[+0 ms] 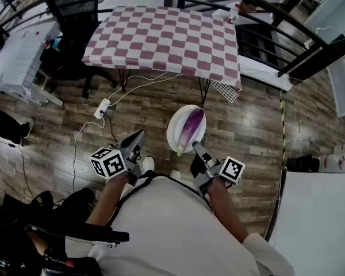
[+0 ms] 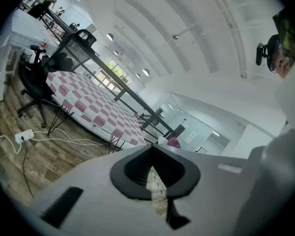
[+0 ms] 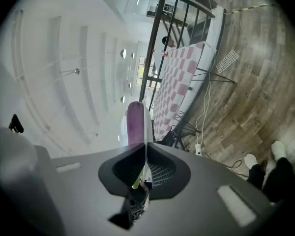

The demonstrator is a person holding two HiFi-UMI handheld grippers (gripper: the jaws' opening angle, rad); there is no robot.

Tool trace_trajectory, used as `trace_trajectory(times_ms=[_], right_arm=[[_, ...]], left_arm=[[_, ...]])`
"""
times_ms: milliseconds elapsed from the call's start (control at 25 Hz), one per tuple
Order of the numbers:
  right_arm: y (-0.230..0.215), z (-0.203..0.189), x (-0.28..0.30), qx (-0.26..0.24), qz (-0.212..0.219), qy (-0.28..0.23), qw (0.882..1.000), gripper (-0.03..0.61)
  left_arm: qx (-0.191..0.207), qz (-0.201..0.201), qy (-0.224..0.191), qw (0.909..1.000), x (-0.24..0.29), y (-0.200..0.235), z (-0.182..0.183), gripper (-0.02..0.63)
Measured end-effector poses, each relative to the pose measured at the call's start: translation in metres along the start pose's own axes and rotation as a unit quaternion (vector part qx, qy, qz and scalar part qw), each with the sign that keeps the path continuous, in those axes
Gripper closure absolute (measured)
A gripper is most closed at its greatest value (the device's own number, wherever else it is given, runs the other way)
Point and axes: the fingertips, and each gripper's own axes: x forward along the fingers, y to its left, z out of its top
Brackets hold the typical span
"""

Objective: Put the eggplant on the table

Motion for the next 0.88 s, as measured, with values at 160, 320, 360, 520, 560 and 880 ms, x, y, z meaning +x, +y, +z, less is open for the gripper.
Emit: trace_trajectory(times_ms=[160, 320, 360, 520, 560, 880], right_arm=[[0.005, -0.006, 0.007, 0.000, 0.002, 0.001, 1.000, 0.557], [0.009, -0.009, 0.016, 0.000, 0.004, -0.003, 1.000, 0.557], [0.008, -0.010, 0.017, 0.000, 0.003, -0.005, 1.000, 0.557], [0.010, -0.010, 0.026, 0.001, 0.007, -0.014, 1.000, 0.555], [0.012, -0.009, 0.030, 0.001, 0.009, -0.017, 1.000, 0.553], [0.017, -0.010, 0.067, 0.000, 0.007, -0.026, 1.000, 0.552]], left_arm=[[-0.001, 0.001, 0.000, 1.0000, -0.007, 0.004, 0.004, 0.607], [0.000, -0.004, 0.002, 1.0000, -0.008, 0.010, 0.012, 0.607], [0.000, -0.006, 0.003, 1.0000, -0.007, 0.012, 0.013, 0.607], [0.000, -0.013, 0.005, 0.9999, -0.005, 0.020, 0.021, 0.607], [0.000, -0.014, 0.005, 0.9999, -0.004, 0.022, 0.024, 0.607], [0.001, -0.022, 0.004, 0.9998, -0.005, 0.050, 0.053, 0.607]])
